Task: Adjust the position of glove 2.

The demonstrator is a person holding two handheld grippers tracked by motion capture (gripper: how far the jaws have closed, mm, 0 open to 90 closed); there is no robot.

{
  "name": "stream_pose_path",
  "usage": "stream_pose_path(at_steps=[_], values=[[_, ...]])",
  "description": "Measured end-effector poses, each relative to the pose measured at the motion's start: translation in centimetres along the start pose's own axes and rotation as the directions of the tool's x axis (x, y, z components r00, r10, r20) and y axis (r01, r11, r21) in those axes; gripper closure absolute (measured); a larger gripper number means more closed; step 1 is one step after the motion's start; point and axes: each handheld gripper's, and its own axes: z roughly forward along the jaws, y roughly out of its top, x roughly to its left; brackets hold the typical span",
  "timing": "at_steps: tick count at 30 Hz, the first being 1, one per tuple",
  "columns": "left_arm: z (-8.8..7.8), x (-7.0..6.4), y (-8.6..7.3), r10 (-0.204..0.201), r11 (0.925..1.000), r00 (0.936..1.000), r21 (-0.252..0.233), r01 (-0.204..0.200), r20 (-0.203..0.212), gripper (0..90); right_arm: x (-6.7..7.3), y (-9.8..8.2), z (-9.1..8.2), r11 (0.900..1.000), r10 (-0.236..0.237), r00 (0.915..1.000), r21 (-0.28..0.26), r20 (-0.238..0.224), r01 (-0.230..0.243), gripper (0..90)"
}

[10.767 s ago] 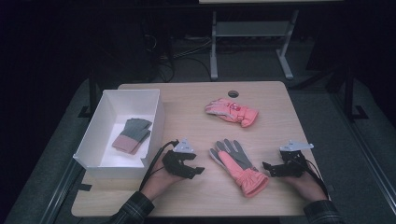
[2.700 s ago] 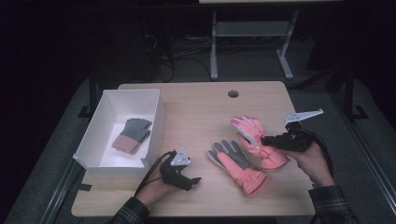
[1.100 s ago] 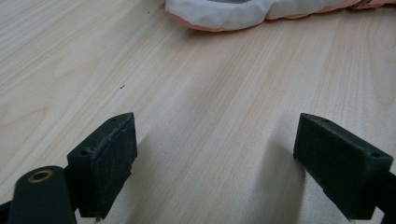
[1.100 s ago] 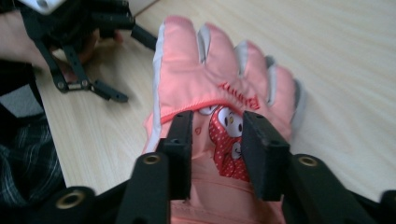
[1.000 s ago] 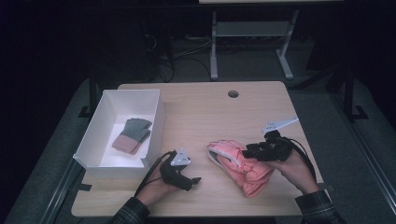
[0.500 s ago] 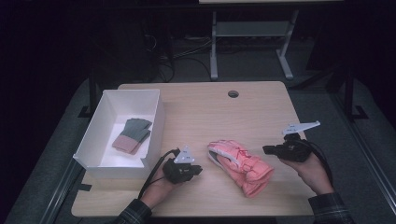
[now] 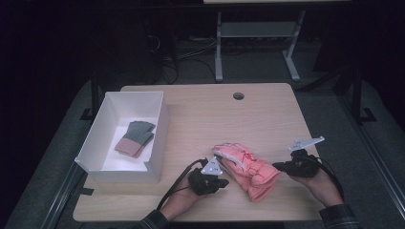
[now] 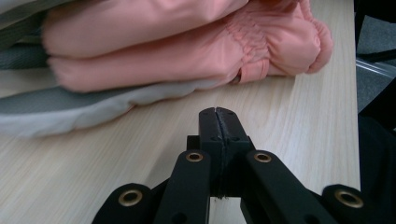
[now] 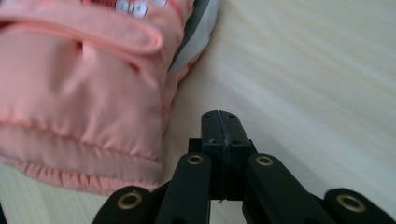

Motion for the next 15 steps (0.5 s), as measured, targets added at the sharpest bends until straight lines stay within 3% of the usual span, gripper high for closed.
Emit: stream_pose_path(at_steps=[8, 15], values=[[1.6, 0.3, 0.7, -0.014, 0.9999, 0.9996, 0.004, 0.014, -0.024, 89.5, 0.6, -0.8, 1.3, 0.999, -0.011, 0.9985, 0.032, -0.054, 0.013, 90.0], [1.2, 1.9, 0.6, -0.036, 0.9992, 0.9978, 0.015, 0.037, -0.056, 89.5, 1.8, -0.6, 2.1, 0.998, -0.056, 0.9916, 0.035, -0.117, 0.061, 90.0]])
